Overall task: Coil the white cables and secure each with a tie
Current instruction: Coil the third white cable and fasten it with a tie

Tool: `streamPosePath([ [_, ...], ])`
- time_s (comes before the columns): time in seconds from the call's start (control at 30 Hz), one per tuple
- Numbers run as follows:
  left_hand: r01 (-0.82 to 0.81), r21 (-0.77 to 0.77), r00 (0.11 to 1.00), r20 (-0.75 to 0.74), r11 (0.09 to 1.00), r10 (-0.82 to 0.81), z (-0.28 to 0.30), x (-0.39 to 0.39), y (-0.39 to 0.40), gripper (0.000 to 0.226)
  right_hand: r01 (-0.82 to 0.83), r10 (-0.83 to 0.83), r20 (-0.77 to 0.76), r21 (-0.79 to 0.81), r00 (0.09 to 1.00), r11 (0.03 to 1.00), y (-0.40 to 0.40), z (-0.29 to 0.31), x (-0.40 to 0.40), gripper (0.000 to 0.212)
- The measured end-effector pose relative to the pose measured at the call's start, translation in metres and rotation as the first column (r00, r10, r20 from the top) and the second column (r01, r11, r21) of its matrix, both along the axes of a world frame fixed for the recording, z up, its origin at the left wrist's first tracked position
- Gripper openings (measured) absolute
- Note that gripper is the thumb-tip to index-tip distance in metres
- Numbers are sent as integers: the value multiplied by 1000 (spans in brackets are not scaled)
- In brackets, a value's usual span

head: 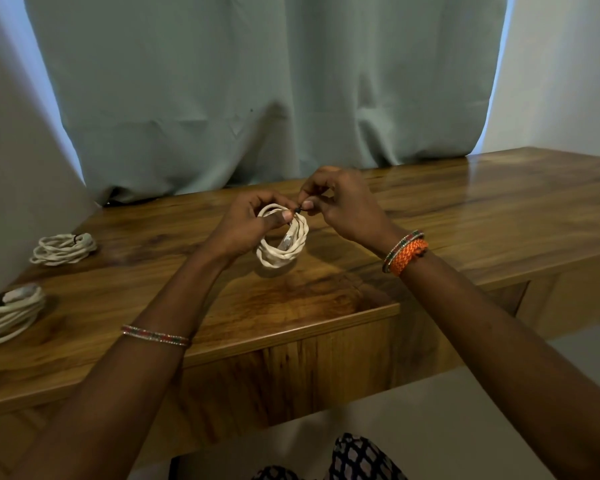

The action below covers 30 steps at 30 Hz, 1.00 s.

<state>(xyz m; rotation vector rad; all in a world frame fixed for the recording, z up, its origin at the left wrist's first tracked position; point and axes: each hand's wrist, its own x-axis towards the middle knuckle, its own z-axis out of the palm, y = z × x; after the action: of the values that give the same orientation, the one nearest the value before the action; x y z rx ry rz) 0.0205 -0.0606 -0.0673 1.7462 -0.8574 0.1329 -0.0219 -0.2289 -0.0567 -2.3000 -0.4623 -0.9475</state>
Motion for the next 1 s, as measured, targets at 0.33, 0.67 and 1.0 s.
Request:
streamPosePath([
  [0.33, -21, -40, 1000, -15, 999, 20, 2, 0, 4, 15, -106, 140, -113, 262, 984, 959, 10, 7, 1, 8],
  [0.67, 44, -18, 998, 35, 999, -43, 3, 1, 6, 19, -92, 125, -143, 213, 982, 973, 1, 11, -5, 8],
  [1.0, 42, -22, 998, 52, 999, -41, 0, 1, 3, 18, -58, 73, -74, 184, 995, 981, 5, 7, -6, 6],
])
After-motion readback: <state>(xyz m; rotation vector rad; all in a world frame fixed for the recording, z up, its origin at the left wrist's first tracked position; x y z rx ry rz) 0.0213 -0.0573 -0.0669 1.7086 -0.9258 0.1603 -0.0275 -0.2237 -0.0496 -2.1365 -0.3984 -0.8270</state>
